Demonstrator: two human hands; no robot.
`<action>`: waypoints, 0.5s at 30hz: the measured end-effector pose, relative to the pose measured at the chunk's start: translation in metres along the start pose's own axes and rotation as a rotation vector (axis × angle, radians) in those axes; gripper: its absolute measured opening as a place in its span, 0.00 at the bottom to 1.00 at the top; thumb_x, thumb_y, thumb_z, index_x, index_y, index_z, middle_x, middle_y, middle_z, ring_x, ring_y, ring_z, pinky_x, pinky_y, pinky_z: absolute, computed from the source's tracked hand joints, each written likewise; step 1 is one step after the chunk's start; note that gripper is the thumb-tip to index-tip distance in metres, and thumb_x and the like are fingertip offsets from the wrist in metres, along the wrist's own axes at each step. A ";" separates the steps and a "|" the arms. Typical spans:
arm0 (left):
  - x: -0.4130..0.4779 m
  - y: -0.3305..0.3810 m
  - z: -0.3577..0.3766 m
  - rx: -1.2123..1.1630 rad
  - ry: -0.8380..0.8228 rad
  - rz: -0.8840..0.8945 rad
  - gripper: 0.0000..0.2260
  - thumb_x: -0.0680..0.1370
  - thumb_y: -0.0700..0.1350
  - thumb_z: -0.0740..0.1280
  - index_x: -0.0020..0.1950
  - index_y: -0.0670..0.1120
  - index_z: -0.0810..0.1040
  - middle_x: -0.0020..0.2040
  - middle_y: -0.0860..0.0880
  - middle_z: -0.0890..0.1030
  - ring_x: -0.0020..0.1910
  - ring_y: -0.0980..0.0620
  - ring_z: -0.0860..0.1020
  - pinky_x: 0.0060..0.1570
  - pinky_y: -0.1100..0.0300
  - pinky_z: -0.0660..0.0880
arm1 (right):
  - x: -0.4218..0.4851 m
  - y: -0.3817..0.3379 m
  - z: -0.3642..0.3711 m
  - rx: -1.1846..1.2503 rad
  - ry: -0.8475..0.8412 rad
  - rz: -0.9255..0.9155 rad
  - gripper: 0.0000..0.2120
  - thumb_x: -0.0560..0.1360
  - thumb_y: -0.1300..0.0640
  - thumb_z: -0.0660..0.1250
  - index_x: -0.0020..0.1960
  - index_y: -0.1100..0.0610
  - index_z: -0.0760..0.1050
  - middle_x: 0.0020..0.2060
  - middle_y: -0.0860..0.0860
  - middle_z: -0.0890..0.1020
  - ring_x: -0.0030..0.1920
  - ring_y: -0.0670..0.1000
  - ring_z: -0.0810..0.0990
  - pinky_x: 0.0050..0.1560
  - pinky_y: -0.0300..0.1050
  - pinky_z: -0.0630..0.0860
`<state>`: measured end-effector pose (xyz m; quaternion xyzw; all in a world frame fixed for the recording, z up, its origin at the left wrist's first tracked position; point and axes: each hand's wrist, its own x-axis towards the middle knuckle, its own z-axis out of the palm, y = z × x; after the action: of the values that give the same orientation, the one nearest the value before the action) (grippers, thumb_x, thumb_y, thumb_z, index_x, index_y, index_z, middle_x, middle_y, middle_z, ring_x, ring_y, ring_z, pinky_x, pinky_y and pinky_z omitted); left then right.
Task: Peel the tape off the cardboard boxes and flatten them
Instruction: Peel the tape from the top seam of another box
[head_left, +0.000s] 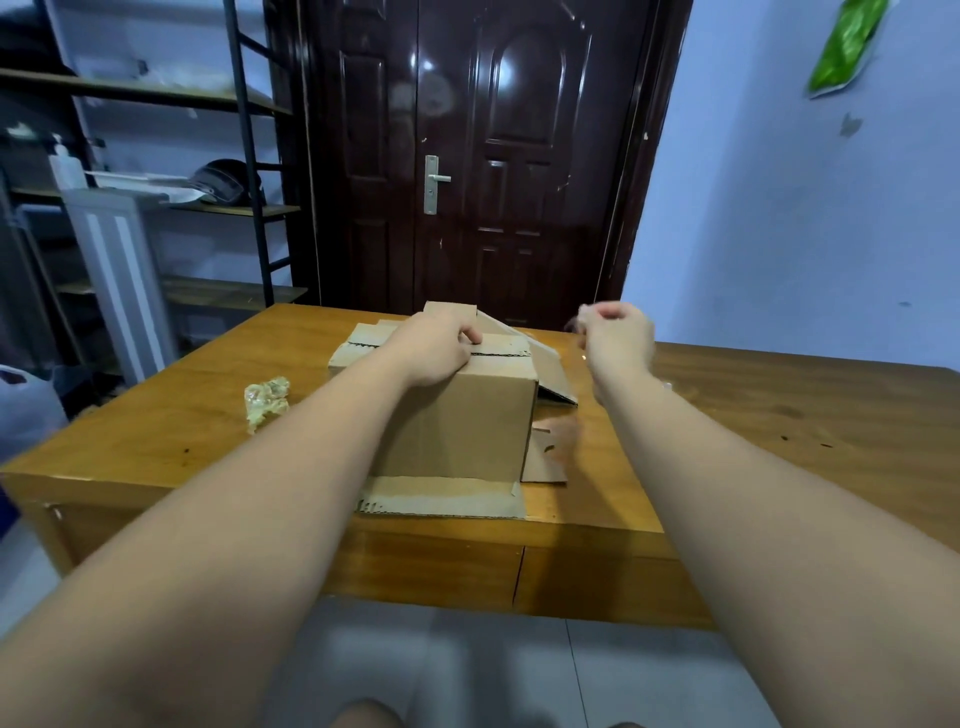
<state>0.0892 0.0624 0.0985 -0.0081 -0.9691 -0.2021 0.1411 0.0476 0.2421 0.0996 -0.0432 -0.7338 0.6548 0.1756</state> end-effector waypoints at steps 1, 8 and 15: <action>0.000 -0.001 0.000 -0.028 -0.003 -0.013 0.15 0.79 0.39 0.59 0.60 0.50 0.78 0.61 0.48 0.77 0.59 0.48 0.74 0.50 0.63 0.67 | -0.003 -0.011 0.006 0.068 -0.052 -0.044 0.06 0.77 0.58 0.65 0.41 0.53 0.77 0.37 0.50 0.82 0.40 0.53 0.80 0.44 0.47 0.77; 0.000 -0.001 -0.011 -0.649 0.046 -0.162 0.13 0.82 0.44 0.56 0.64 0.46 0.75 0.55 0.48 0.81 0.46 0.56 0.78 0.43 0.67 0.70 | -0.027 -0.077 0.048 0.464 -0.437 -0.102 0.09 0.79 0.69 0.60 0.46 0.62 0.77 0.36 0.54 0.81 0.33 0.46 0.78 0.35 0.35 0.78; -0.003 -0.008 -0.024 -1.146 0.048 -0.329 0.37 0.74 0.72 0.41 0.55 0.48 0.78 0.50 0.44 0.84 0.48 0.46 0.83 0.47 0.55 0.77 | -0.042 -0.061 0.080 0.324 -0.548 -0.044 0.09 0.74 0.72 0.65 0.45 0.59 0.76 0.38 0.54 0.82 0.37 0.48 0.81 0.42 0.42 0.80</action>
<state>0.0985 0.0453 0.1155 0.0719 -0.6906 -0.7123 0.1028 0.0716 0.1458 0.1446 0.1790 -0.6408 0.7465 -0.0099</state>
